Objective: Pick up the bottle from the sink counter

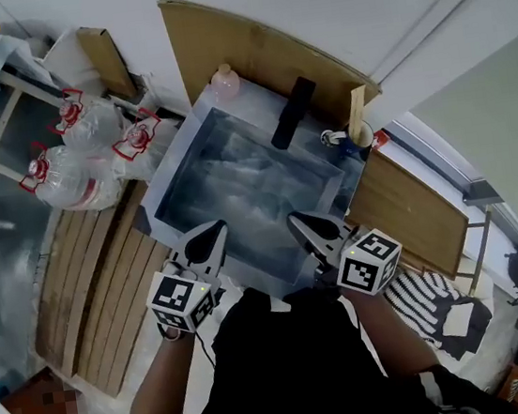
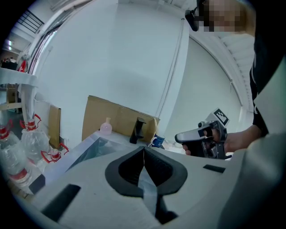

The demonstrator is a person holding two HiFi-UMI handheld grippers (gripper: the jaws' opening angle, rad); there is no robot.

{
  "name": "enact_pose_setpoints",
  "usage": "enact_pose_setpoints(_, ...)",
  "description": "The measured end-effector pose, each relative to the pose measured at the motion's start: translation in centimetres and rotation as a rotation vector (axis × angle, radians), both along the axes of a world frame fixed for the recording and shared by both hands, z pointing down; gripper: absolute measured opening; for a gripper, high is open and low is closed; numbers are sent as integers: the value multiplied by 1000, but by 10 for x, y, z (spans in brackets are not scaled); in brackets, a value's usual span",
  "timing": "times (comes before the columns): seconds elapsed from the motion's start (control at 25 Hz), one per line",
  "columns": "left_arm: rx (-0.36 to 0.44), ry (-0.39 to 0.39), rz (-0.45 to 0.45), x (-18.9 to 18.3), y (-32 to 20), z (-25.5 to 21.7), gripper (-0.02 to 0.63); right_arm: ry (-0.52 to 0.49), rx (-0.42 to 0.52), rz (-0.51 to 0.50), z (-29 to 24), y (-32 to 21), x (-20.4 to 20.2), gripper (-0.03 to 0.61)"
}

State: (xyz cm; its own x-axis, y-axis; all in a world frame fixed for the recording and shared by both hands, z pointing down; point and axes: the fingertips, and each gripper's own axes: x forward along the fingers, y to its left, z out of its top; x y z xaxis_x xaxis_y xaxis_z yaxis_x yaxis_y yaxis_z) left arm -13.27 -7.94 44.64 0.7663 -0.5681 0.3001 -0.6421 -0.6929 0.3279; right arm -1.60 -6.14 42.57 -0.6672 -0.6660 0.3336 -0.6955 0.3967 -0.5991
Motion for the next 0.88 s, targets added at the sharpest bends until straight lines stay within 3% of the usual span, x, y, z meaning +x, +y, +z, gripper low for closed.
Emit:
enact_pose_setpoints(0.56, 55, -48, -128, 47, -95, 15, 21, -18, -13, -158, 17, -60, 26, 5)
enact_pose_setpoints(0.88, 125, -68, -154, 69, -149, 23, 21, -36, -20, -173, 31, -79, 42, 5)
